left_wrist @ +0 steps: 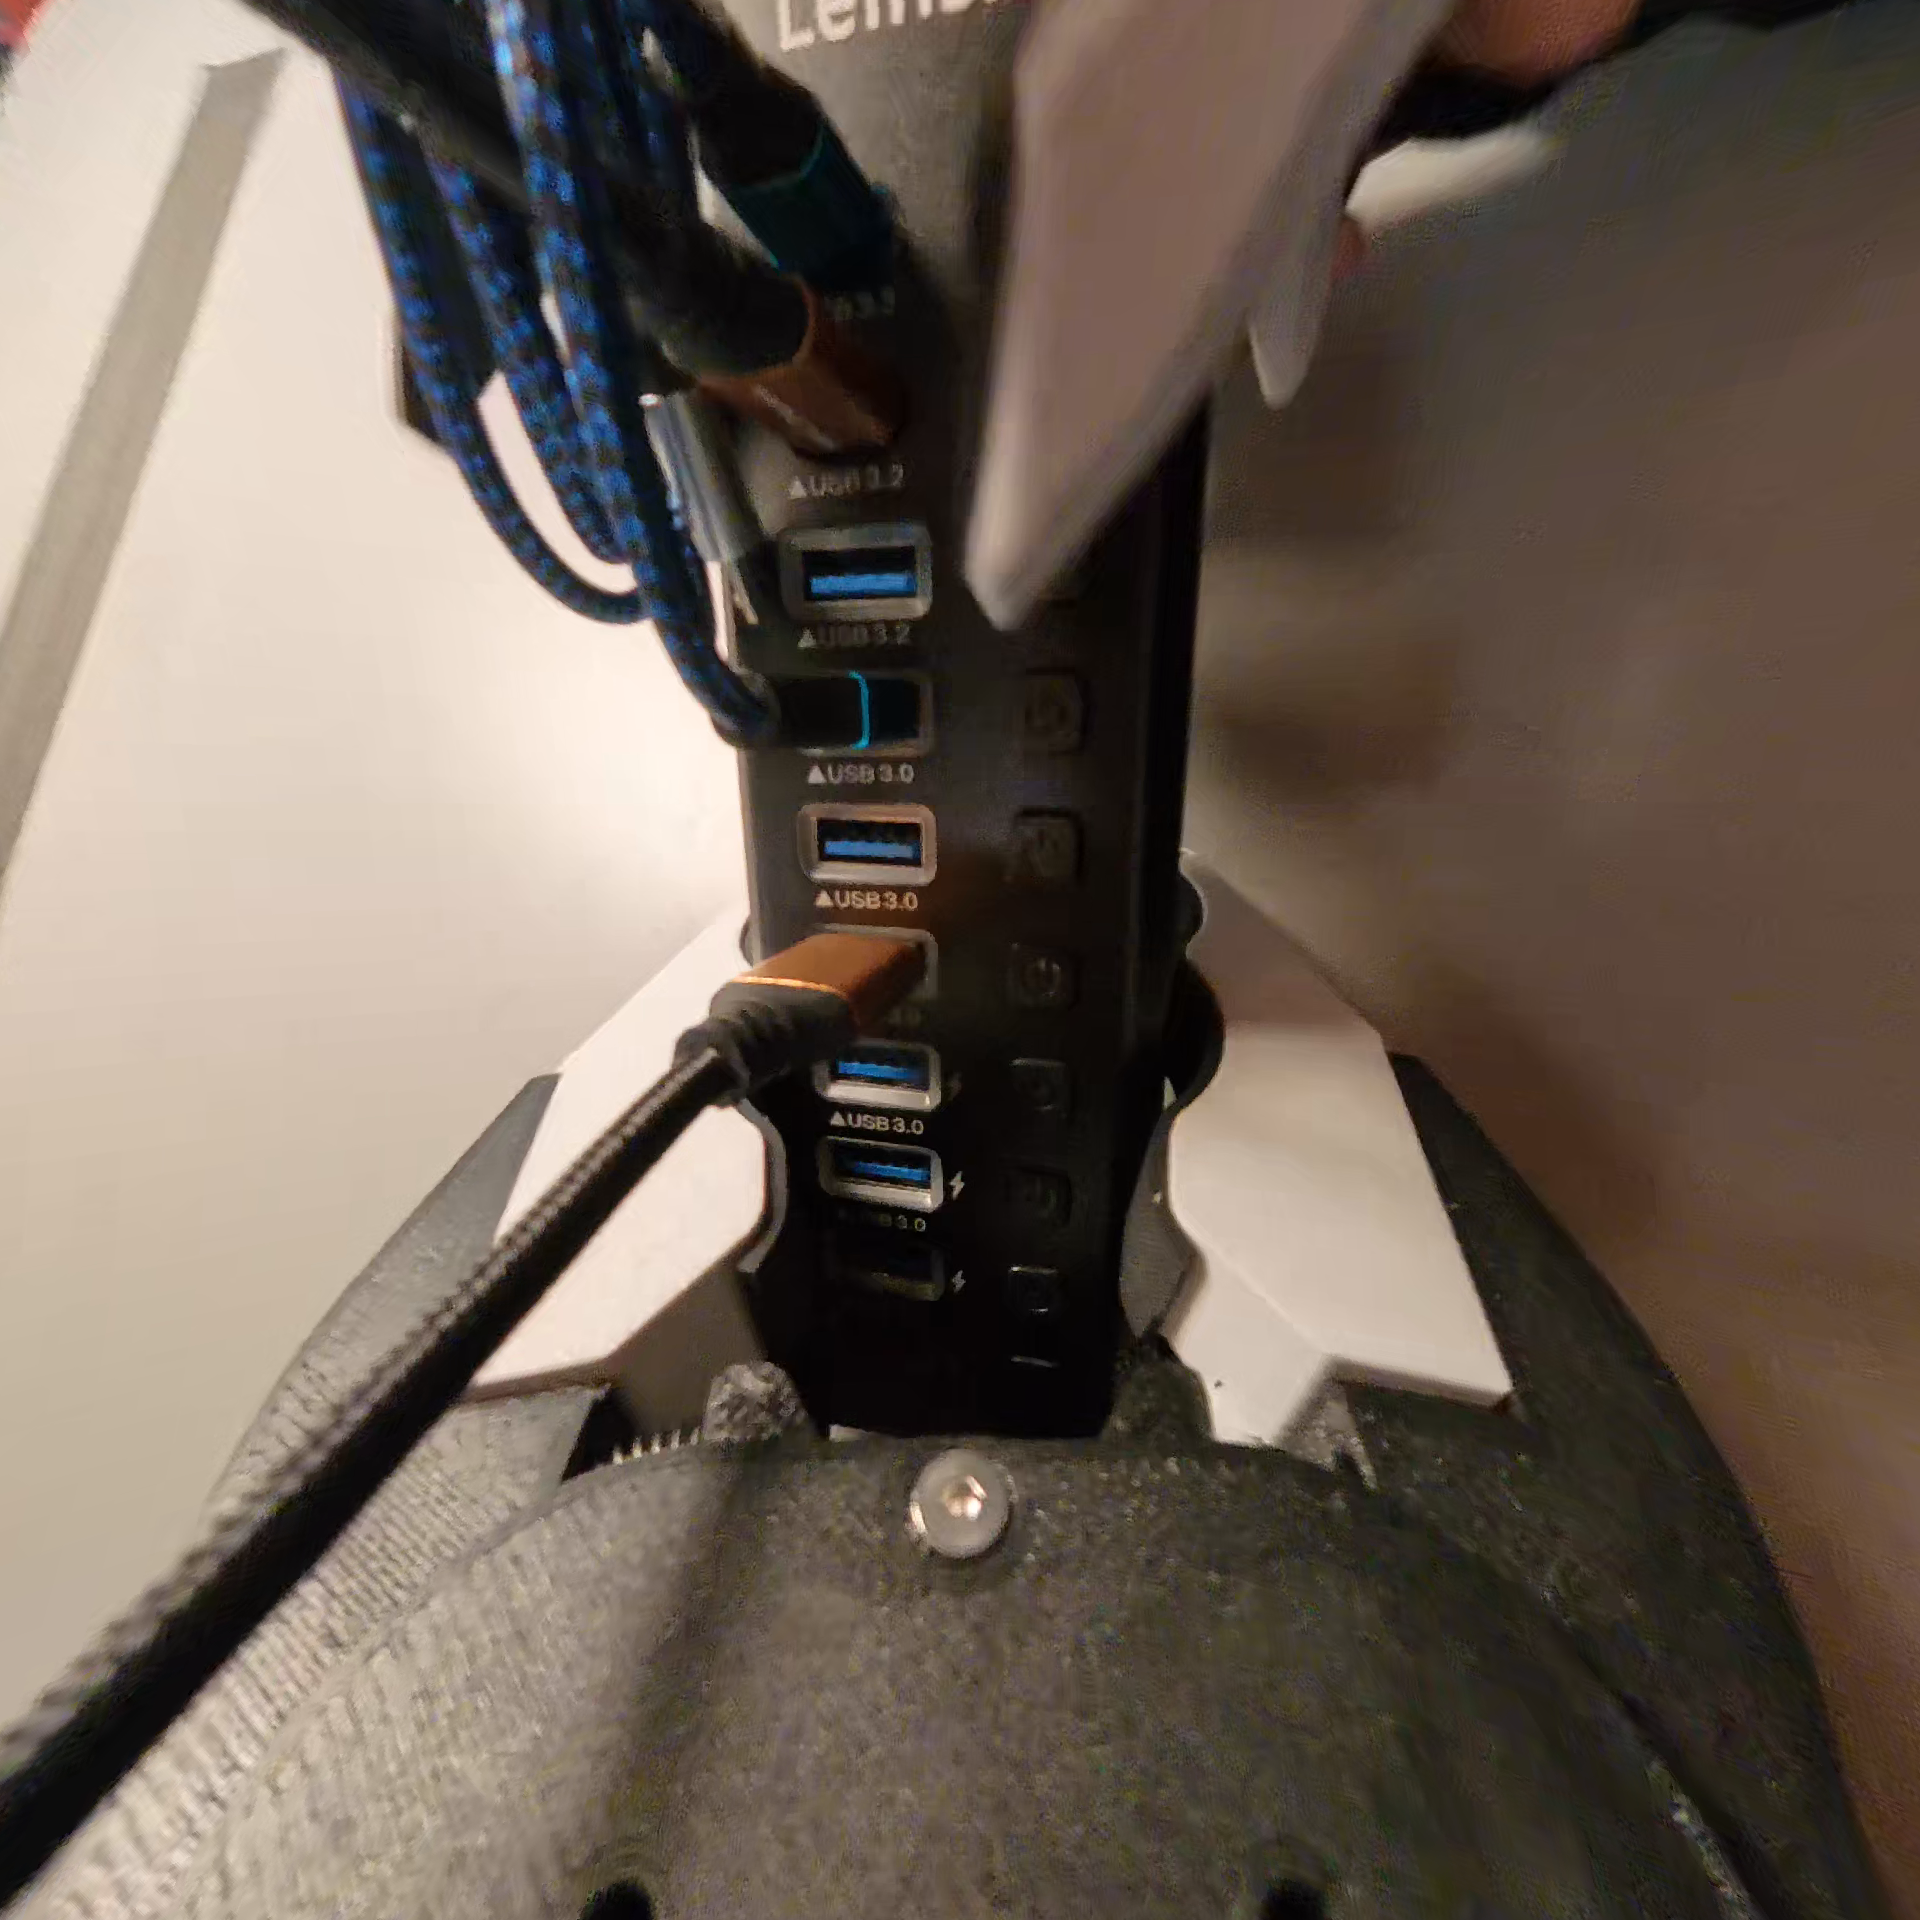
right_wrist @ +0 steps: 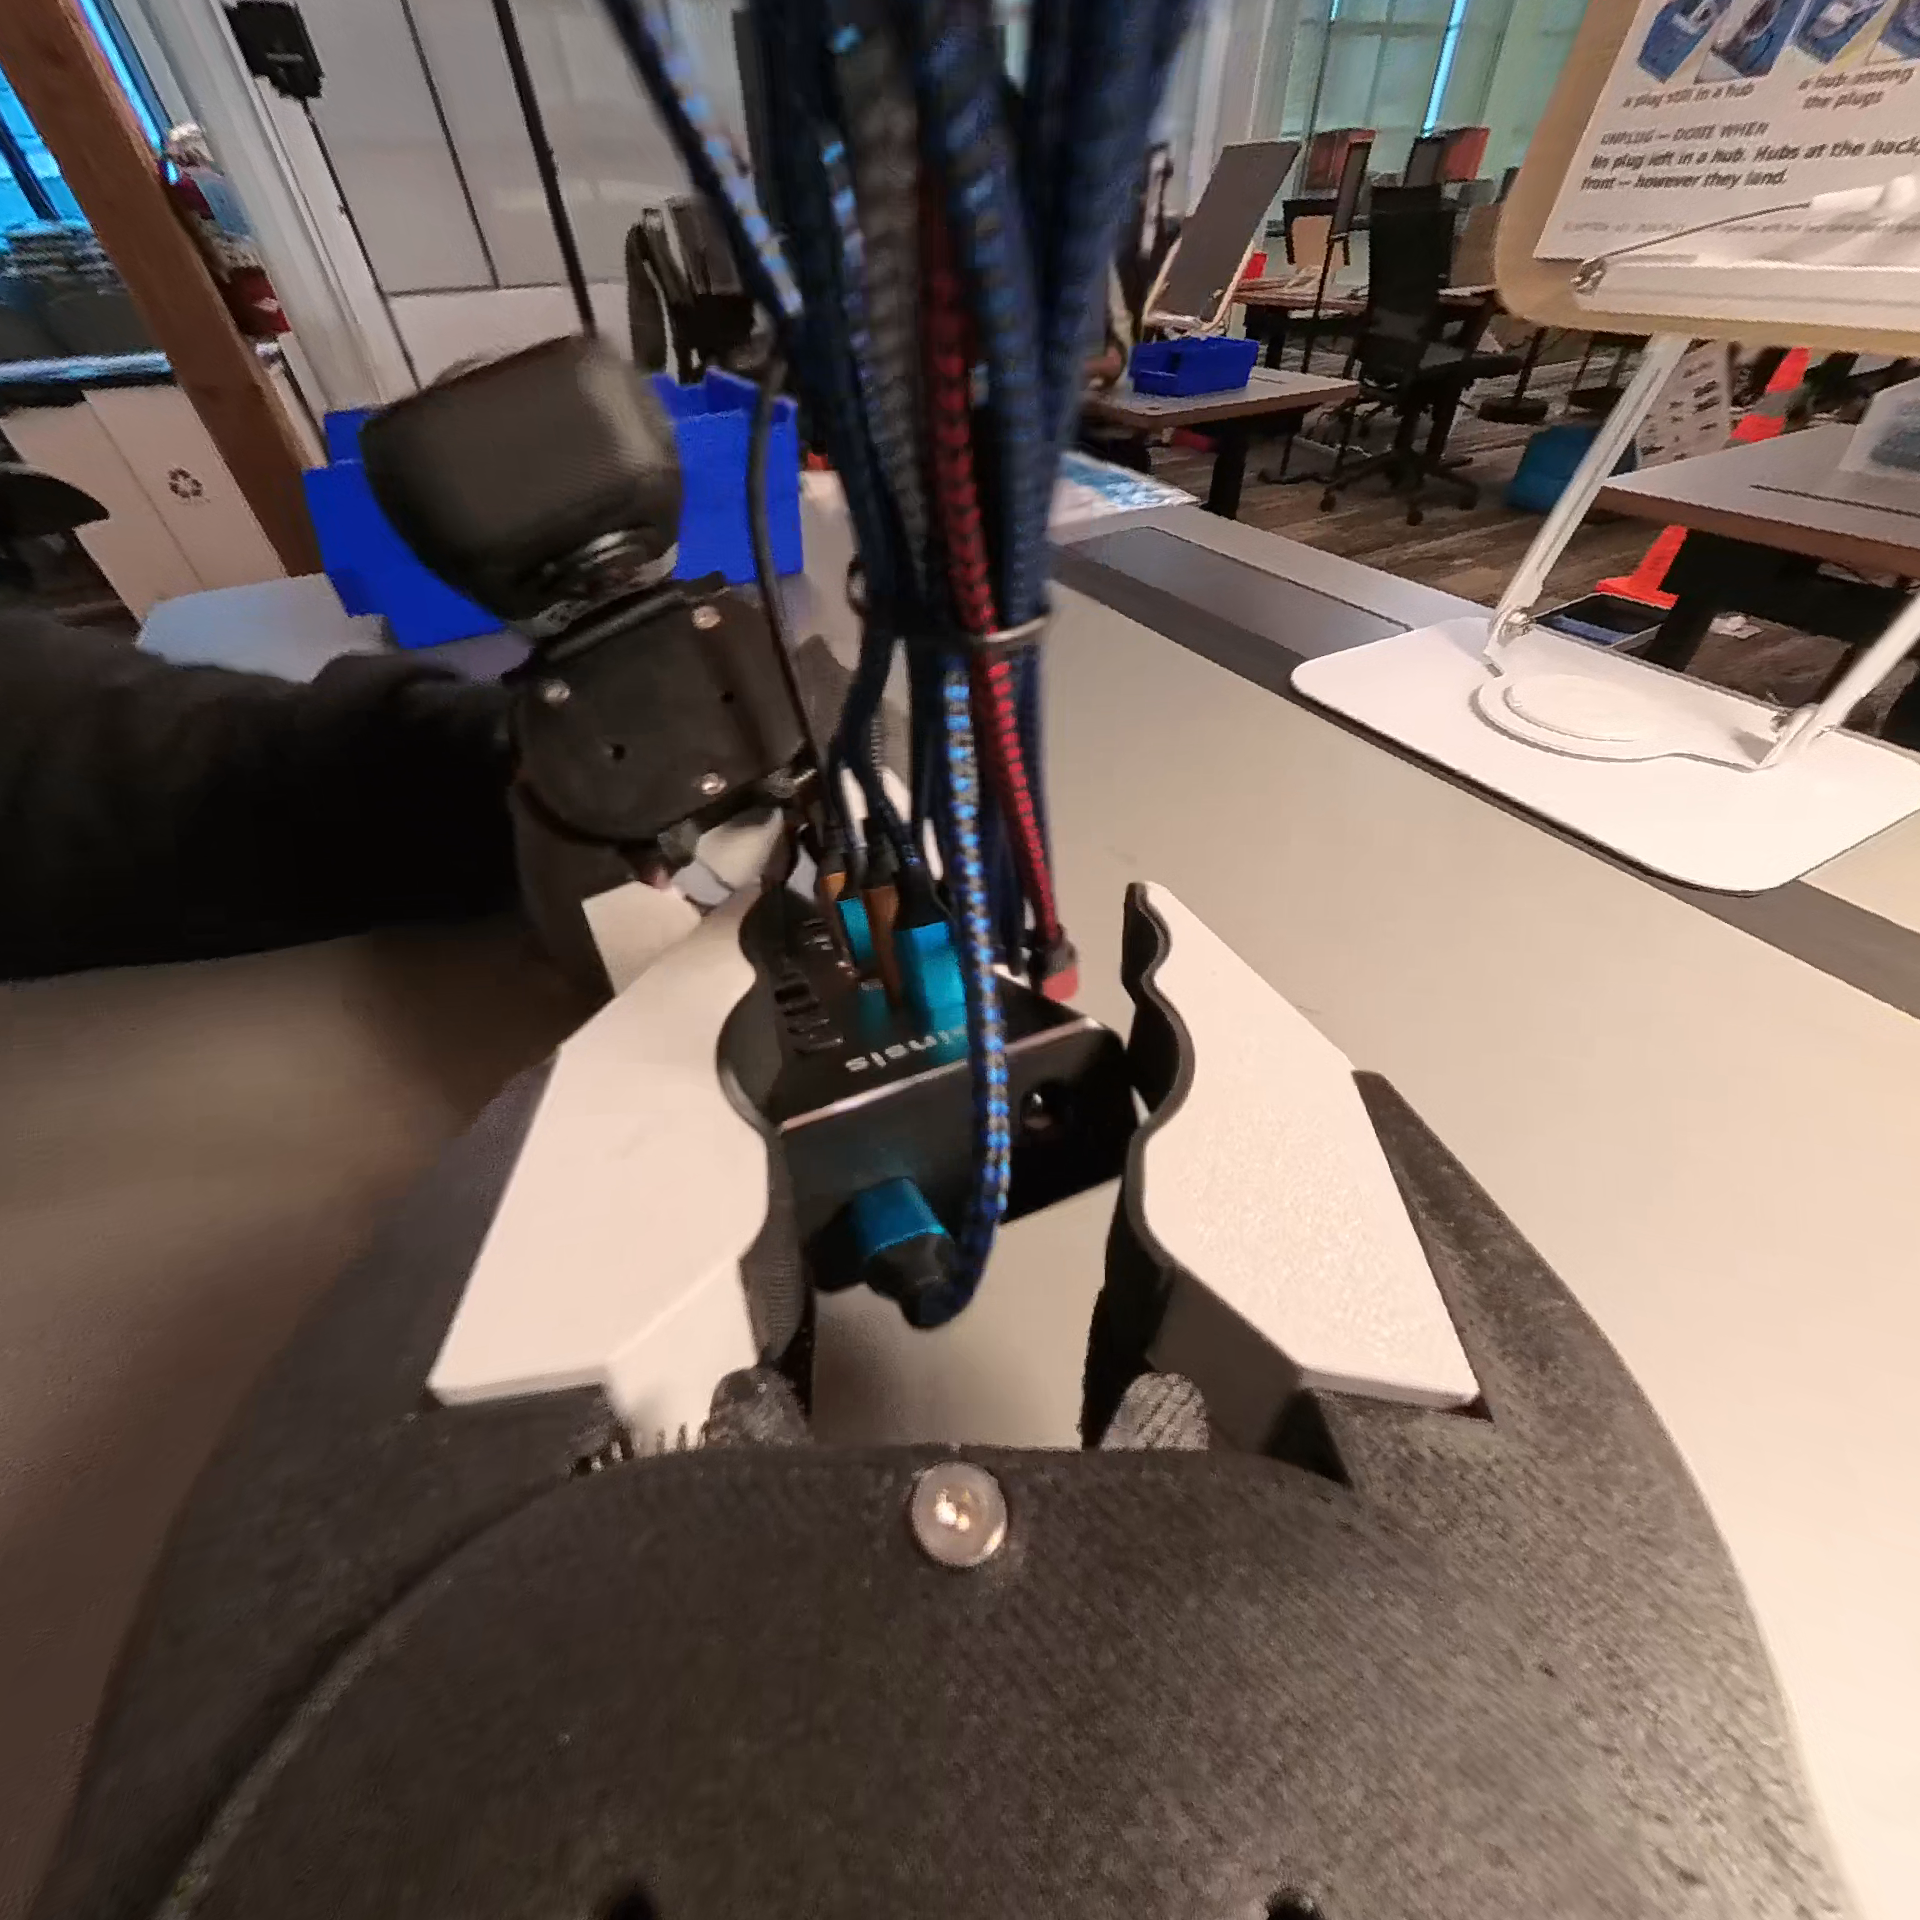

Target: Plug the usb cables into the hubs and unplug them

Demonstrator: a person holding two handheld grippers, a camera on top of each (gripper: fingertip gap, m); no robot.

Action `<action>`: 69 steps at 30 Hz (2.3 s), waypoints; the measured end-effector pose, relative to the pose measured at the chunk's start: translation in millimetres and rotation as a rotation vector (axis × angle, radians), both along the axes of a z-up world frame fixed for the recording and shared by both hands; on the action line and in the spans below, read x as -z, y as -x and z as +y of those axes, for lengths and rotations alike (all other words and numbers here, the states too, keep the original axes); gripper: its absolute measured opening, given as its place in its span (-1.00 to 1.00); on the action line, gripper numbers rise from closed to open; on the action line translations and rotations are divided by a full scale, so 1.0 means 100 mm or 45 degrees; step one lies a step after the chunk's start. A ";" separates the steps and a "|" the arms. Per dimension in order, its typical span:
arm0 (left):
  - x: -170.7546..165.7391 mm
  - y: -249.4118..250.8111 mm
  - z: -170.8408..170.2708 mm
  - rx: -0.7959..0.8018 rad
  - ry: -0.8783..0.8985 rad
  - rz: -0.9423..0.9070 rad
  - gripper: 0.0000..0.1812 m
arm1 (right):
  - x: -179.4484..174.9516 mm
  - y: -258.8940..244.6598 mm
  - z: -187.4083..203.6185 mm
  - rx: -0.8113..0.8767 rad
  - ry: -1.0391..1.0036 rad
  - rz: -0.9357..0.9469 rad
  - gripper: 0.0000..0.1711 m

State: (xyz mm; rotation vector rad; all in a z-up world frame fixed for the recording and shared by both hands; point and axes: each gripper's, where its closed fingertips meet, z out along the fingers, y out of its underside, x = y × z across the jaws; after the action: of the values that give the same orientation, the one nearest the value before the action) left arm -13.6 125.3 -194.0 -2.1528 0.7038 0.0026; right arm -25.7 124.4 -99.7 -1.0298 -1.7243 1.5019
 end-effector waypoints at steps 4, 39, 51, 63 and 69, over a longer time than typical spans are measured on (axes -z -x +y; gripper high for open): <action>-0.04 0.24 -0.08 -0.201 -0.062 0.067 -0.09 | -0.10 -0.02 0.11 0.019 0.074 0.018 -0.25; -0.20 0.75 -0.25 -0.579 -0.192 0.417 -0.09 | -0.16 0.05 0.27 0.061 0.534 -0.119 -0.96; -0.27 0.80 -0.24 -0.568 -0.243 0.487 -0.09 | -0.22 0.04 0.29 0.141 0.298 -0.021 -0.95; -0.12 1.00 -0.35 -0.646 -0.144 0.445 -0.08 | -0.16 0.07 0.56 0.250 0.331 -0.049 -0.95; -0.20 1.36 -0.54 -0.771 -0.129 0.627 -0.10 | 0.05 0.10 0.58 0.243 0.232 -0.148 -0.73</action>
State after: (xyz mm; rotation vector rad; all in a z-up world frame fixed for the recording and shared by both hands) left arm -149.2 71.4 -174.3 -2.2014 0.2767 0.8902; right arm -36.0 182.3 -105.0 -1.3596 -1.5370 1.5220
